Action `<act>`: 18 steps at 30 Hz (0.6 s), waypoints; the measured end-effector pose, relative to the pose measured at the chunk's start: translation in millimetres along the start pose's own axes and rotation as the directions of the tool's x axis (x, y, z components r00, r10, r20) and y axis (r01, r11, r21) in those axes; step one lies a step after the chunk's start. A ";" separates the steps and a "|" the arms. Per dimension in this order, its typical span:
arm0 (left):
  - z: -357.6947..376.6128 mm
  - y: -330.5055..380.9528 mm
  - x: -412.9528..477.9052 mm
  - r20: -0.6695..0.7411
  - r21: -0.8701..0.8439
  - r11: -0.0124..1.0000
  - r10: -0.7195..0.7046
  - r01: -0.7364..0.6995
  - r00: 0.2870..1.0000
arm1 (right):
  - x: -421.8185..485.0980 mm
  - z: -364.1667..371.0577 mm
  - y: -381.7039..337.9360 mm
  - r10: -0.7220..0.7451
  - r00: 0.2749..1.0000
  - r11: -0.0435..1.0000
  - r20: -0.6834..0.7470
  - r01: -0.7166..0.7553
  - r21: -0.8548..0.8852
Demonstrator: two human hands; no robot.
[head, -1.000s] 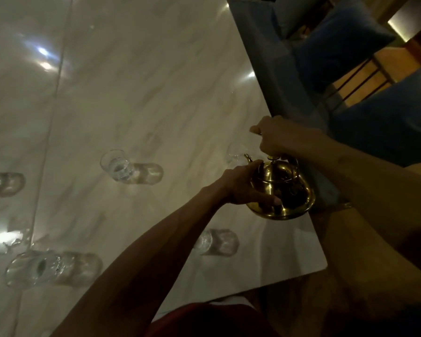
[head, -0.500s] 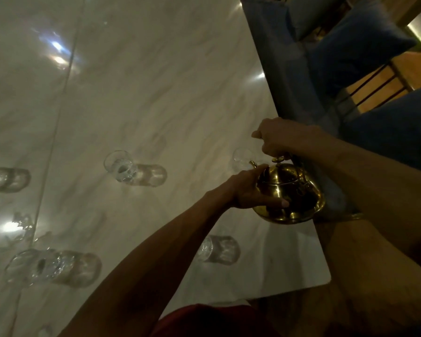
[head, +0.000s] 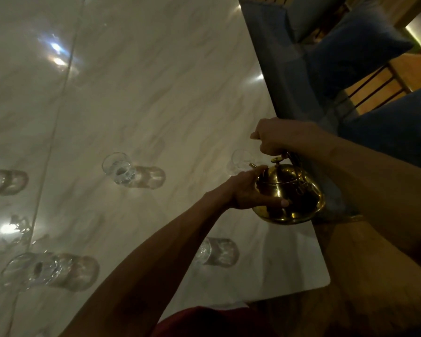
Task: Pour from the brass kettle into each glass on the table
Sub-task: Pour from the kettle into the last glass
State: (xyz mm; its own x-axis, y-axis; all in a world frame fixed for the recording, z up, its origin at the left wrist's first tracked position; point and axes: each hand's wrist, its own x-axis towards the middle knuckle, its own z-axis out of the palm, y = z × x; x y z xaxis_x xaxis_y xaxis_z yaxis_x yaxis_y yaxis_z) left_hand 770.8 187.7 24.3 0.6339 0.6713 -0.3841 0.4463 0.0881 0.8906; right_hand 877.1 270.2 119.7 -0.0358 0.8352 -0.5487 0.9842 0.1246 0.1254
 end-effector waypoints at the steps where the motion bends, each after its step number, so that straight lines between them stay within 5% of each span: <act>1: -0.6 -0.4 0.2 0.003 0.000 1.000 -0.003 0.003 1.000 | 0.9 0.2 0.1 0.002 1.000 1.000 0.002 -0.002 0.004; 18: 1.2 -1.6 0.7 -0.001 -0.050 0.999 0.012 -0.012 1.000 | 9.1 -0.6 3.4 0.013 1.000 1.000 0.000 -0.013 -0.015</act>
State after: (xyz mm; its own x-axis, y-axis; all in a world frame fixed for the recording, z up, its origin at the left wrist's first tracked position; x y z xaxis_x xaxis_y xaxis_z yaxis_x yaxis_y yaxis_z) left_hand 771.3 187.2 22.3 0.6383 0.6732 -0.3733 0.4066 0.1169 0.9061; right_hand 880.0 278.6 115.6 -0.0228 0.8367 -0.5471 0.9819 0.1216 0.1451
